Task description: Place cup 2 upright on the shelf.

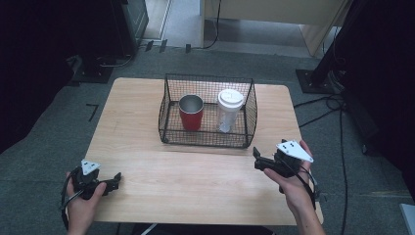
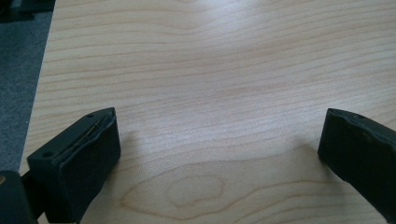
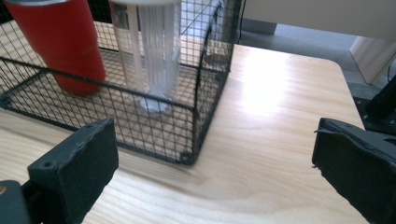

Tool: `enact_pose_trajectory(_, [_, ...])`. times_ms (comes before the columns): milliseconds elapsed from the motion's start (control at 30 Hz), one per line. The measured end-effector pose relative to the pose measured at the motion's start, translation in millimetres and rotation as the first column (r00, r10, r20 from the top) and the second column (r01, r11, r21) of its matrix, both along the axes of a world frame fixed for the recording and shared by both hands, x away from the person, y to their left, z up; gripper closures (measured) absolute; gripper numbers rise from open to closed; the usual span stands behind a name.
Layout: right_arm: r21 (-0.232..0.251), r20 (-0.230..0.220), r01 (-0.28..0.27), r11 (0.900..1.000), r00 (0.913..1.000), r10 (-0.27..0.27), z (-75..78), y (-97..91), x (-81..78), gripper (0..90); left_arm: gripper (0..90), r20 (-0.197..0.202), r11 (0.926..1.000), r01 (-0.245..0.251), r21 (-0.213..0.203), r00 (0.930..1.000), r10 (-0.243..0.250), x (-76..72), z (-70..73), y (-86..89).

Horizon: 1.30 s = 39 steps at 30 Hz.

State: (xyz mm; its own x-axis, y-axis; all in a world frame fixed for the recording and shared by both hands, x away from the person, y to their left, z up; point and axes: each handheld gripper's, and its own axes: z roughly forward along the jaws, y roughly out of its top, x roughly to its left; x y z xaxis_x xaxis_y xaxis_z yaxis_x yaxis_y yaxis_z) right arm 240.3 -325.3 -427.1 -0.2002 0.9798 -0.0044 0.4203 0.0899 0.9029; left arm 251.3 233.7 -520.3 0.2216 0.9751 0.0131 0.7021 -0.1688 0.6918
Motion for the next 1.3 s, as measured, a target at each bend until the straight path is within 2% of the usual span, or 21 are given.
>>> enact_pose_trajectory(367, [-0.003,-0.03,0.028,0.9996,0.9992,-0.028,-29.3,-25.3,-20.0,0.5,0.0,0.0,1.0,0.0,0.001,1.0,0.0,0.0,0.0,0.0])
enact_pose_trajectory(567, [0.005,-0.068,0.065,0.9979,0.9956,-0.064,-50.8,-41.5,-29.3,0.5,0.0,-0.001,1.0,0.001,0.001,1.0,-0.001,0.0,0.1,0.1])
enact_pose_trajectory(800, [-0.004,-0.108,0.111,0.9939,0.988,-0.11,-69.9,-59.3,-35.8,0.5,0.0,-0.001,1.0,0.0,0.001,1.0,0.0,0.0,0.0,0.1])
enact_pose_trajectory(1100, [-0.024,-0.158,0.167,0.9857,0.973,-0.168,-89.9,-82.9,-43.5,0.5,0.0,0.0,1.0,0.0,0.001,1.0,0.0,0.0,0.0,0.0])
enact_pose_trajectory(1300, [-0.047,-0.188,0.172,0.984,0.966,-0.177,-97.7,-90.0,-44.0,0.5,0.0,0.0,1.0,0.0,0.001,1.0,0.0,0.0,0.0,0.0])
